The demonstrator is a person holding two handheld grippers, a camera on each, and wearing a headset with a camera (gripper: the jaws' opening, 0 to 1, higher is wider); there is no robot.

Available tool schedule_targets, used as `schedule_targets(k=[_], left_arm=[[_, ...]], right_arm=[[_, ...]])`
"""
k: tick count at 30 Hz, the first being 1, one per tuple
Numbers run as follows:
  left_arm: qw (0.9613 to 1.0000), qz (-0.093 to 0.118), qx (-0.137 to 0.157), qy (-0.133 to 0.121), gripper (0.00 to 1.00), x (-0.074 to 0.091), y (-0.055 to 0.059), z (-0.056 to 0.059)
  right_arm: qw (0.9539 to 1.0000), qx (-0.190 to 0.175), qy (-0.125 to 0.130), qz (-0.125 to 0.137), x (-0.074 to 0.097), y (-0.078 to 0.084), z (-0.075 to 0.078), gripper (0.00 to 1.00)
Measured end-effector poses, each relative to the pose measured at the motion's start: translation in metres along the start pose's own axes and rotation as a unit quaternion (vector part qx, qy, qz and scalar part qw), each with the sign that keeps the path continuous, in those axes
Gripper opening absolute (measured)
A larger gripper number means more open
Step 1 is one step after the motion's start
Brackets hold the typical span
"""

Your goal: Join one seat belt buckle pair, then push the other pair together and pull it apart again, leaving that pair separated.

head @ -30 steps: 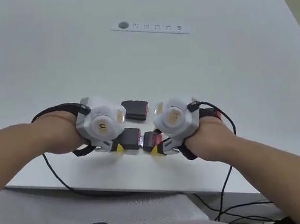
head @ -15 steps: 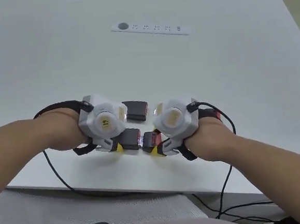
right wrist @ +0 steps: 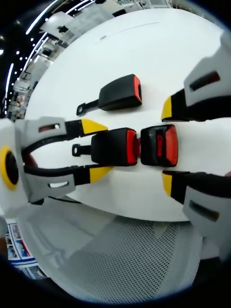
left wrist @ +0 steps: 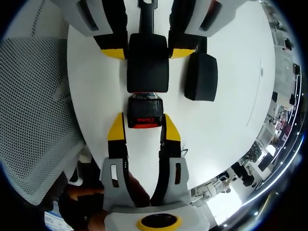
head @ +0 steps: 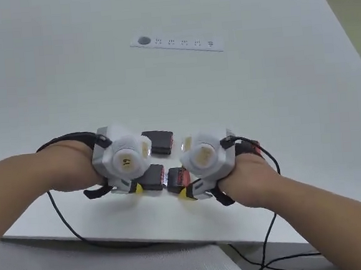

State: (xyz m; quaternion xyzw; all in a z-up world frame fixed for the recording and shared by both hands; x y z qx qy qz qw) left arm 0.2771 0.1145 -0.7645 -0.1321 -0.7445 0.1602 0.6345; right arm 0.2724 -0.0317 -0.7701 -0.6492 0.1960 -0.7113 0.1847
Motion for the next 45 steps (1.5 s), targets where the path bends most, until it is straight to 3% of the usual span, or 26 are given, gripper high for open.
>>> schedule_targets(k=[6,12,14,17,23,33,39,45], left_arm=[[0.9995,0.025,0.016,-0.008,0.37,0.021,-0.014,-0.009],[0.9962,0.060,0.042,-0.048,0.36,0.039,-0.026,-0.037],[0.9960,0.059,0.041,-0.053,0.37,0.039,-0.027,-0.043],[0.9963,0.054,0.036,-0.057,0.37,0.036,-0.026,-0.053],[0.9973,0.036,0.033,-0.054,0.39,0.019,-0.019,-0.069],[0.9985,0.023,0.027,-0.041,0.44,-0.005,-0.014,-0.091],[0.9994,0.018,0.024,-0.018,0.43,-0.012,-0.015,-0.094],[0.9997,0.010,0.023,0.007,0.35,-0.017,-0.012,-0.091]], right_arm=[[0.9999,0.005,0.008,0.013,0.018,-0.004,0.005,0.35],[0.9996,0.018,0.013,0.018,0.029,-0.003,0.012,0.35],[0.9996,0.019,0.015,0.017,0.032,0.001,0.017,0.35],[0.9996,0.016,0.022,0.008,0.037,0.012,0.025,0.35],[0.9989,0.002,0.046,-0.010,0.055,0.049,0.049,0.35],[0.9971,-0.021,0.057,-0.047,0.077,0.108,0.079,0.37],[0.9973,-0.032,0.039,-0.054,0.071,0.124,0.084,0.36],[0.9977,-0.035,0.023,-0.053,0.067,0.124,0.083,0.34]])
Point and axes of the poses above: the centre of the closed fingertips' face, and the gripper's own axes: x roughly backward along the fingers, z roughly to its right, y roughly out of its underside, the point moved 9 cm from there along x, roughly backward along the fingers, and after that the axes turned 4 degrees about x, right-handed, at the moved point
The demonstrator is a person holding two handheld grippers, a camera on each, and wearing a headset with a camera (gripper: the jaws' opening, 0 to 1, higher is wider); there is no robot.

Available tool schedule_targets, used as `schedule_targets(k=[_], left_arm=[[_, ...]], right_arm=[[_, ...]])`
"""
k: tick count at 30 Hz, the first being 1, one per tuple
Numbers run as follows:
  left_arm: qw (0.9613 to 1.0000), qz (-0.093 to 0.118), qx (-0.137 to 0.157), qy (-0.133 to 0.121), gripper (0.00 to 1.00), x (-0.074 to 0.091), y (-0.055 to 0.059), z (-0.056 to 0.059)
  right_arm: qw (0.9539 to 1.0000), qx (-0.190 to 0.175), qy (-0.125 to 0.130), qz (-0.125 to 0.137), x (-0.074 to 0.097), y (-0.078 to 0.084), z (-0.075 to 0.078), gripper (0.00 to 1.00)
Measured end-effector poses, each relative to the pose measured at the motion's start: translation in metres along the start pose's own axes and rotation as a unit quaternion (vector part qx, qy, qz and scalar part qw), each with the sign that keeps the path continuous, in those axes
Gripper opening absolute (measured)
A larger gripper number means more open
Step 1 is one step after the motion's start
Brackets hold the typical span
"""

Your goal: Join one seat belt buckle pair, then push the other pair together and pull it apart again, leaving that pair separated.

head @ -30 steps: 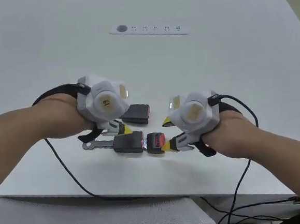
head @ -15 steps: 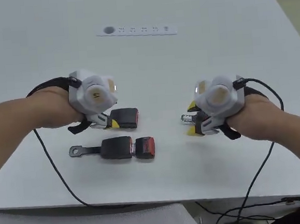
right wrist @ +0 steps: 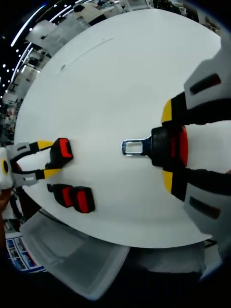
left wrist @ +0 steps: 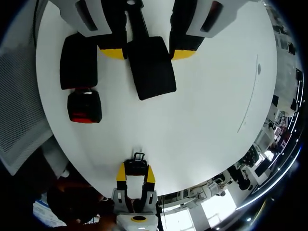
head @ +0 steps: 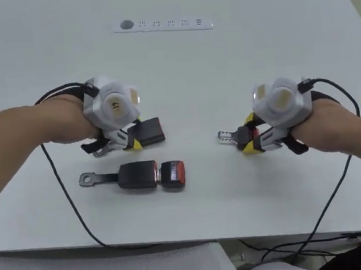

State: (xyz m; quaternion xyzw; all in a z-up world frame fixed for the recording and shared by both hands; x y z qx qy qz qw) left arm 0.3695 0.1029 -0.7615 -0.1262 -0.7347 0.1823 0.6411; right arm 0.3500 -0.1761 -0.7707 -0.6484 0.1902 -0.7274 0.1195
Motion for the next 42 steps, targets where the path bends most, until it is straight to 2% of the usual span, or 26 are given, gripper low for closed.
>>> schedule_targets(k=[8,15,18,25,42], left_arm=[[0.9997,-0.005,-0.020,0.012,0.32,-0.003,-0.002,0.000],[0.9992,-0.005,-0.034,0.020,0.32,-0.005,-0.002,-0.001],[0.9989,-0.015,-0.038,0.022,0.32,-0.006,-0.005,-0.001],[0.9973,-0.035,-0.059,0.025,0.32,-0.008,-0.010,0.000],[0.9954,-0.051,-0.077,0.026,0.32,-0.008,-0.014,0.002]], right_arm=[[0.9996,0.013,-0.025,-0.007,0.000,-0.004,0.001,0.32],[0.9995,0.019,-0.023,-0.010,0.001,-0.006,-0.001,0.32],[0.9996,0.018,-0.022,-0.009,-0.001,-0.010,-0.001,0.32],[0.9993,0.029,-0.024,-0.003,-0.013,-0.033,-0.002,0.33],[0.9991,0.036,-0.022,0.010,-0.039,-0.085,-0.002,0.32]])
Point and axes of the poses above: the centre of the closed fingertips' face, and the gripper's own axes: x roughly backward along the fingers, z roughly to its right, y roughly out of its underside, the point moved 9 cm from there along x, roughly backward along the fingers, and after that the axes turned 4 degrees about x, right-handed, at the moved point
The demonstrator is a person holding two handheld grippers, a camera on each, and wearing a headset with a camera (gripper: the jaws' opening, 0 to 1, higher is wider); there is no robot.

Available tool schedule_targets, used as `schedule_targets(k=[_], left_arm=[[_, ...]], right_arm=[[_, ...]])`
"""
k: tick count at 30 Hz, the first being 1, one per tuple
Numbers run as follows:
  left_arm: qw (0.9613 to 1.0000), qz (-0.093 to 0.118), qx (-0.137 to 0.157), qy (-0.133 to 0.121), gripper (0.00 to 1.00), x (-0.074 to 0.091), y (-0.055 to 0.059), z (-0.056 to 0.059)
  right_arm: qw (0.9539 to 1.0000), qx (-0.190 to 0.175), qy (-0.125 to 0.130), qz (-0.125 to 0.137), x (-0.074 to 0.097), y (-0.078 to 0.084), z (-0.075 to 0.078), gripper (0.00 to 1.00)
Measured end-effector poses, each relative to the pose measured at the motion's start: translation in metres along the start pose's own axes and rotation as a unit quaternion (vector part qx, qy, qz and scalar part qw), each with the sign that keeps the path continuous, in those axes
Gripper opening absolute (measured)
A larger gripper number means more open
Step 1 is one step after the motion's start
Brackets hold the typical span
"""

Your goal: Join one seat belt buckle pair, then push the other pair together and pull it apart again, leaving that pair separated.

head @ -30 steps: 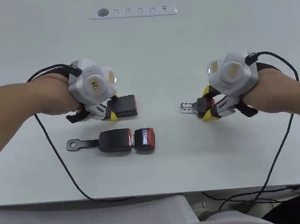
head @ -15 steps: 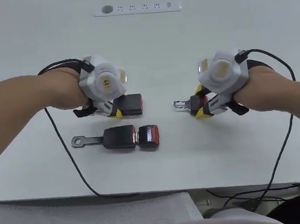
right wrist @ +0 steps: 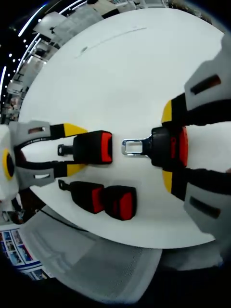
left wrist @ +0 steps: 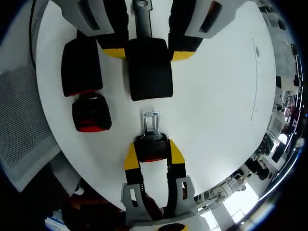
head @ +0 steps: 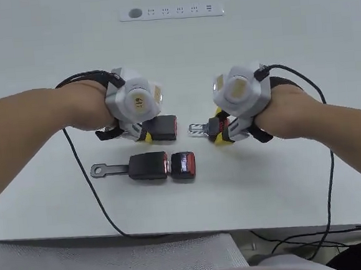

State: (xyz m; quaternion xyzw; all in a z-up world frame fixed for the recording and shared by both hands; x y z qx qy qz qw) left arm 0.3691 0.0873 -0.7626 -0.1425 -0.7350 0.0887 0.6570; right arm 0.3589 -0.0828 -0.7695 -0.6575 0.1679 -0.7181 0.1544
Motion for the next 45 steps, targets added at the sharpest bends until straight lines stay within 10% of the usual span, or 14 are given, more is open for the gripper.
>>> schedule_targets(k=[45], left_arm=[[1.0000,-0.008,0.001,0.005,0.32,-0.001,-0.002,-0.002]], right_arm=[[0.9995,0.002,-0.012,0.030,-0.025,-0.039,-0.001,0.33]])
Point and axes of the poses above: the centre of the closed fingertips' face, and the gripper's own axes: x roughly backward along the fingers, z roughly to its right, y roughly out of its underside, the point moved 9 cm from there along x, roughly backward along the fingers, and after that the axes turned 4 degrees about x, right-handed, at the moved point
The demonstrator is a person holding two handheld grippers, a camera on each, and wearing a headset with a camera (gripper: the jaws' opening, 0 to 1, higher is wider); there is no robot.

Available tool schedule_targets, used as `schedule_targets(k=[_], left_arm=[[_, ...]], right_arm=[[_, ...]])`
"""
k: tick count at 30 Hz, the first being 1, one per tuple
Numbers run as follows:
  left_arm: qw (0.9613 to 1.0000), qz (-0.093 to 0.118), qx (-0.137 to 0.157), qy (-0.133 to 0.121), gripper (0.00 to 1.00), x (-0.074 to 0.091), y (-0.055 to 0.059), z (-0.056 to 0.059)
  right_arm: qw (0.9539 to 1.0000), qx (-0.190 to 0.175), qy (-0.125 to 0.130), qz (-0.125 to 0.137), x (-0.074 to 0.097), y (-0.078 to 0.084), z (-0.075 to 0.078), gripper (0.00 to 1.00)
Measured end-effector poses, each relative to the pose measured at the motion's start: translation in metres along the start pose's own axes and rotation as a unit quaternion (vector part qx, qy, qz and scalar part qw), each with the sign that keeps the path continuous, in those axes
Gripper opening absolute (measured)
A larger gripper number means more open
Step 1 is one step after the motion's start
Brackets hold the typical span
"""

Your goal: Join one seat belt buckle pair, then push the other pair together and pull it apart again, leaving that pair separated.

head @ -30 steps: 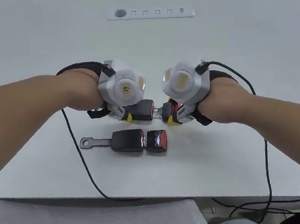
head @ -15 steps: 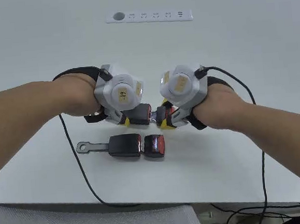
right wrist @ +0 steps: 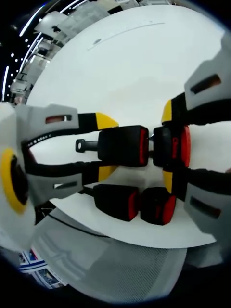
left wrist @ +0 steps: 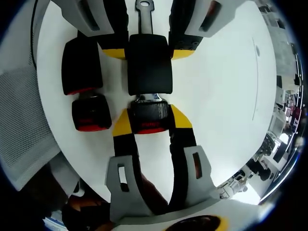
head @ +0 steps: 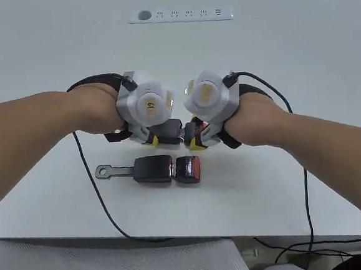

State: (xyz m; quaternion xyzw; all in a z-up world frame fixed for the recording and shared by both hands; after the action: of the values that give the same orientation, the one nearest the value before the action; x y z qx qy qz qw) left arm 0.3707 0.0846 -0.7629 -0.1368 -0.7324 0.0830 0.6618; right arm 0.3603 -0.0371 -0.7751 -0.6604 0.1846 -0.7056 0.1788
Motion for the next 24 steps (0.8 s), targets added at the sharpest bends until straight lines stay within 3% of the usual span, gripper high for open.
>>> schedule_targets(k=[5,13,19,24], left_arm=[[0.9999,0.010,0.007,-0.001,0.32,0.000,0.006,-0.001],[0.9998,0.013,0.016,-0.003,0.32,0.000,0.006,0.000],[0.9997,0.020,0.014,-0.001,0.32,0.001,0.006,0.001],[0.9996,0.022,0.016,-0.001,0.32,0.001,0.006,0.003]], right_arm=[[1.0000,-0.001,0.001,-0.003,0.001,-0.001,-0.002,0.34],[0.9999,-0.009,-0.007,-0.010,0.010,0.008,-0.001,0.34],[1.0000,-0.001,0.001,-0.007,0.013,0.011,-0.004,0.35],[0.9997,-0.015,0.012,-0.017,0.021,0.025,-0.006,0.35]])
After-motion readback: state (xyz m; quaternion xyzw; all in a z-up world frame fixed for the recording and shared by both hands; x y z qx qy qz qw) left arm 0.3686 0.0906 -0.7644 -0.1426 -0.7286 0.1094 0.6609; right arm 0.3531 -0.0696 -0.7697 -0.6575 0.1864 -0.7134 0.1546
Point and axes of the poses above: the centre of the closed fingertips' face, and the gripper's own axes: x roughly backward along the fingers, z roughly to its right, y roughly out of its underside, the point moved 9 cm from there along x, roughly backward along the fingers, and after that the axes turned 4 degrees about x, right-handed, at the moved point
